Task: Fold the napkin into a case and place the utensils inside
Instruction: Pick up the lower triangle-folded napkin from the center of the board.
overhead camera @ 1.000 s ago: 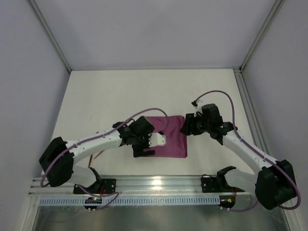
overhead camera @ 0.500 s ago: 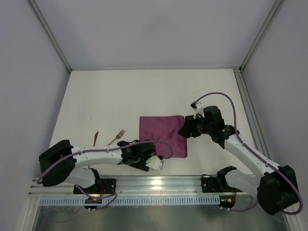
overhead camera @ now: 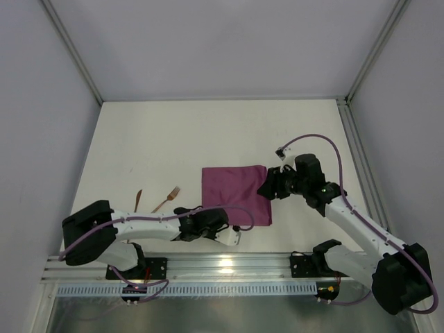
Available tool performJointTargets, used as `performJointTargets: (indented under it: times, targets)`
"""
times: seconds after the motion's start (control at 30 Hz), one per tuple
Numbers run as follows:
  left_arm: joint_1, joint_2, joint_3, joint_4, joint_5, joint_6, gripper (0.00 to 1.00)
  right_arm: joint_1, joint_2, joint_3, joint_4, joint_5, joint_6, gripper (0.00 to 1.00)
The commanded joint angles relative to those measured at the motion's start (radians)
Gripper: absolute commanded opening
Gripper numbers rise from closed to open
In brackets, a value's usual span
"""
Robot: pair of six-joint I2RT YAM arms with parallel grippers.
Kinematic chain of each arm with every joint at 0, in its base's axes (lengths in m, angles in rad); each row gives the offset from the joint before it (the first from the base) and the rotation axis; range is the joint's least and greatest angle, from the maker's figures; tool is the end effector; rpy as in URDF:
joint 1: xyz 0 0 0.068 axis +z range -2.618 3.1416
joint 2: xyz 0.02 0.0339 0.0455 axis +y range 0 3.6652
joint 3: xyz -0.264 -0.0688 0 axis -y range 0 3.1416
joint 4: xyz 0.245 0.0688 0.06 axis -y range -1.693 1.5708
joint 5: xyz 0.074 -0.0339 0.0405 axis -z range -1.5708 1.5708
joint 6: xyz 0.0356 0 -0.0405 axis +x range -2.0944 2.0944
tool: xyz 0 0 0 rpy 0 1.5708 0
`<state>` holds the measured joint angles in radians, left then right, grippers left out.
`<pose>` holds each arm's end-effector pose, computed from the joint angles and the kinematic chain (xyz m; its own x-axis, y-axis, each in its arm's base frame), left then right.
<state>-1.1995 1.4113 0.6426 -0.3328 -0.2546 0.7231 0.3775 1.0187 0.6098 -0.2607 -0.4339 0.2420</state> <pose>0.0972 -0.2250 0.1502 0.3268 0.9257 -0.1904 0.8593 -0.2071 0.4677 0.1930 0.0926 0.2299 -0.7137 -0.0491 -0.6987 -0.4839 0.7557 0.4412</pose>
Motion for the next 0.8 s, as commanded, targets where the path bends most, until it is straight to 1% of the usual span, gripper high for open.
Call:
performJointTargets:
  times: [0.0, 0.07, 0.1, 0.13, 0.17, 0.2, 0.23, 0.27, 0.33, 0.37, 0.43, 0.53, 0.57, 0.6, 0.63, 0.67, 0.7, 0.73, 0.77]
  targets:
    - [-0.015, 0.021, -0.023, 0.051, 0.022, -0.033, 0.39, -0.002, -0.037, 0.002, 0.034, -0.023, -0.01, 0.55]
    - [-0.015, 0.021, -0.027, 0.061, 0.006, -0.036, 0.31, 0.0, -0.043, 0.001, 0.038, -0.037, -0.023, 0.54]
    - [-0.015, 0.02, -0.027, 0.06, -0.001, -0.036, 0.2, -0.002, -0.049, -0.001, 0.043, -0.045, -0.026, 0.54]
    - [-0.014, 0.014, -0.027, 0.063, -0.015, -0.039, 0.14, 0.0, -0.055, -0.002, 0.051, -0.052, -0.041, 0.55]
    - [-0.014, 0.008, -0.029, 0.066, -0.021, -0.042, 0.05, 0.0, -0.063, -0.004, 0.073, -0.064, -0.049, 0.54]
    - [-0.011, -0.015, -0.031, 0.067, -0.017, -0.044, 0.0, -0.002, -0.074, -0.011, 0.09, -0.087, -0.059, 0.55]
    - [-0.006, -0.032, -0.029, 0.063, -0.003, -0.05, 0.0, -0.002, -0.104, -0.018, 0.113, -0.103, -0.084, 0.54]
    - [0.003, -0.049, -0.024, 0.051, 0.049, -0.057, 0.0, 0.0, -0.123, -0.024, 0.168, -0.118, -0.102, 0.55]
    - [0.052, -0.107, 0.002, -0.001, 0.124, -0.08, 0.0, 0.0, -0.181, -0.056, 0.227, -0.155, -0.15, 0.55]
    - [0.099, -0.124, 0.012, -0.02, 0.183, -0.097, 0.0, 0.0, -0.198, -0.065, 0.254, -0.166, -0.218, 0.55]
    - [0.149, -0.17, 0.032, -0.055, 0.238, -0.108, 0.0, 0.003, -0.233, -0.09, 0.288, -0.195, -0.32, 0.55]
    - [0.225, -0.202, 0.045, -0.086, 0.314, -0.106, 0.0, 0.047, -0.314, -0.133, 0.328, -0.187, -0.432, 0.55]
    - [0.241, -0.207, 0.048, -0.092, 0.331, -0.1, 0.0, 0.098, -0.362, -0.148, 0.331, -0.174, -0.472, 0.55]
    - [0.268, -0.209, 0.051, -0.095, 0.36, -0.1, 0.0, 0.136, -0.385, -0.183, 0.331, -0.154, -0.554, 0.55]
    - [0.281, -0.21, 0.058, -0.1, 0.38, -0.1, 0.0, 0.183, -0.408, -0.202, 0.327, -0.128, -0.602, 0.55]
    - [0.293, -0.207, 0.066, -0.104, 0.396, -0.099, 0.0, 0.298, -0.439, -0.228, 0.296, -0.07, -0.654, 0.55]
    - [0.313, -0.203, 0.071, -0.106, 0.405, -0.099, 0.0, 0.36, -0.443, -0.235, 0.272, -0.034, -0.755, 0.56]
    - [0.317, -0.198, 0.08, -0.106, 0.402, -0.096, 0.0, 0.421, -0.443, -0.237, 0.203, 0.012, -0.783, 0.56]
    - [0.321, -0.195, 0.081, -0.107, 0.4, -0.087, 0.0, 0.528, -0.418, -0.229, 0.172, 0.114, -0.803, 0.57]
